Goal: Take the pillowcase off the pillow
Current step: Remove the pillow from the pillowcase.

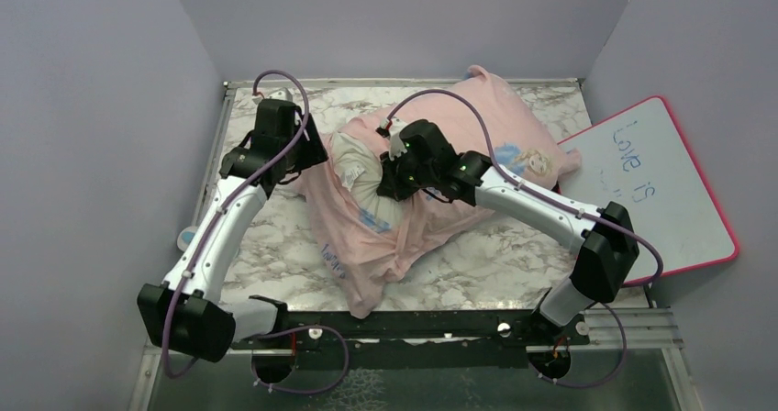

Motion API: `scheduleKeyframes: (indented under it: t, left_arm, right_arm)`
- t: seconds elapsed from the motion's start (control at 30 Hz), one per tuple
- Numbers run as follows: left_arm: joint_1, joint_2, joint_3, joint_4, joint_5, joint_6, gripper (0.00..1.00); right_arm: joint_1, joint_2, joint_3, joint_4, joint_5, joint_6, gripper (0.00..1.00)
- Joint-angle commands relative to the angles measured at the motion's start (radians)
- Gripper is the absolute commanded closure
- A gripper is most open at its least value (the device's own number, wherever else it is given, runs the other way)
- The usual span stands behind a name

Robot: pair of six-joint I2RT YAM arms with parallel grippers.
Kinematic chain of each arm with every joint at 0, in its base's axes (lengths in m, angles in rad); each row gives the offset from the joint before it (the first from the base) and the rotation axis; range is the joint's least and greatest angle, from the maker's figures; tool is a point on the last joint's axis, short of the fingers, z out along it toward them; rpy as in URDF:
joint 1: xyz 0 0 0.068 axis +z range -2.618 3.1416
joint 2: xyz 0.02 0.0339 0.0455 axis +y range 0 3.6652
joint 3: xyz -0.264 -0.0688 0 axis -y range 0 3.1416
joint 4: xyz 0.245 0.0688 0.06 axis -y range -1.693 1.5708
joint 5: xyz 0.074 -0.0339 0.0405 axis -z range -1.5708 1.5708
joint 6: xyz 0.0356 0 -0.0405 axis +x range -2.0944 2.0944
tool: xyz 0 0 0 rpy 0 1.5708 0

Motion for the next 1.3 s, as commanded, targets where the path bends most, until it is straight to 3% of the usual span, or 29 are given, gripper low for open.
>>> scheduleKeyframes:
  t: [0.0,0.27,0.37,0.53,0.67,0.83,1.07,1.27]
  left_arm:
    - [0.078,0.058,-0.027,0.145,0.279,0.047,0.31]
    - [0.088,0.104,-0.04,0.182,0.405,0.066,0.31]
    - [0.092,0.105,-0.047,0.162,0.373,0.075,0.39]
    - [0.112,0.126,-0.038,0.029,0.153,0.092,0.68]
    - [0.169,0.113,-0.09,-0.005,0.049,0.111,0.98]
    - [0.292,0.141,-0.182,0.056,0.129,0.099,1.0]
    - [0.296,0.081,-0.317,0.291,0.502,0.065,1.0]
    - [0.296,0.005,-0.444,0.437,0.611,0.019,1.0]
  right_arm:
    - [-0.014,-0.02,-0.017,-0.06,0.0,0.0,0.99]
    - [-0.014,-0.012,-0.012,-0.071,0.004,-0.003,0.99]
    - [-0.013,-0.002,-0.005,-0.076,0.006,-0.001,0.99]
    - [-0.013,0.003,0.015,-0.102,0.128,0.037,0.99]
    - [-0.015,0.0,0.033,-0.117,0.205,0.044,0.99]
    - [-0.013,0.008,0.039,-0.114,0.156,0.029,0.99]
    - [-0.014,-0.027,0.034,-0.057,-0.066,-0.07,0.99]
    - [0.028,-0.008,0.18,-0.085,-0.182,-0.177,0.82]
